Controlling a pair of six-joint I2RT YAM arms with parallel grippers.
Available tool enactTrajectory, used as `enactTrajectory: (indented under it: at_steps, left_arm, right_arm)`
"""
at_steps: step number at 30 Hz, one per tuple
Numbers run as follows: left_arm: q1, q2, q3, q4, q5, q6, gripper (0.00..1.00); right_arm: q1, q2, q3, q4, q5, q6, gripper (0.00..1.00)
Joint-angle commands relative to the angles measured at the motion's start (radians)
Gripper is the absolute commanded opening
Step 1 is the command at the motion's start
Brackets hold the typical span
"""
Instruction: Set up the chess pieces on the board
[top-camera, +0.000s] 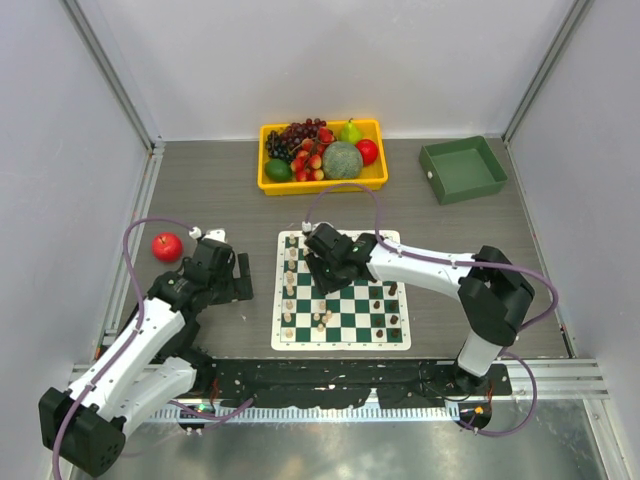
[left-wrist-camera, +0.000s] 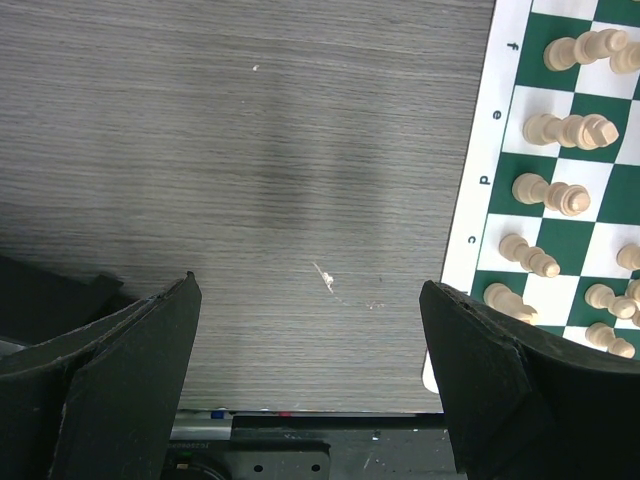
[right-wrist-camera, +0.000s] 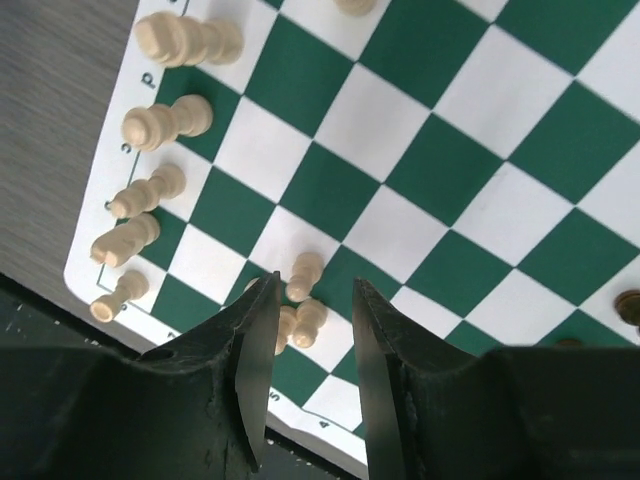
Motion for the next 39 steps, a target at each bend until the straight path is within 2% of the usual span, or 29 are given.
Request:
enactTrajectory:
  at_steps: [1, 28, 35, 39]
  left_arm:
    - [0.004, 0.005, 0.016, 0.024, 0.001, -0.011, 0.99]
    - [0.004, 0.008, 0.008, 0.031, 0.004, -0.009, 1.00]
    - [0.002, 0.016, 0.012, 0.031, 0.004, -0.003, 1.00]
    - [0.004, 0.010, 0.007, 0.035, 0.007, -0.005, 1.00]
  right_arm:
    - [0.030, -0.005, -0.001, 0.031, -0.024, 0.029, 0.41]
    - [0.060, 0.069, -0.006, 0.004, -0.030, 0.008, 0.34]
    - [0.062, 0.075, -0.004, -0.009, -0.027, 0.005, 0.30]
    - [0.065, 0.072, -0.004, -0.010, -0.025, 0.003, 0.24]
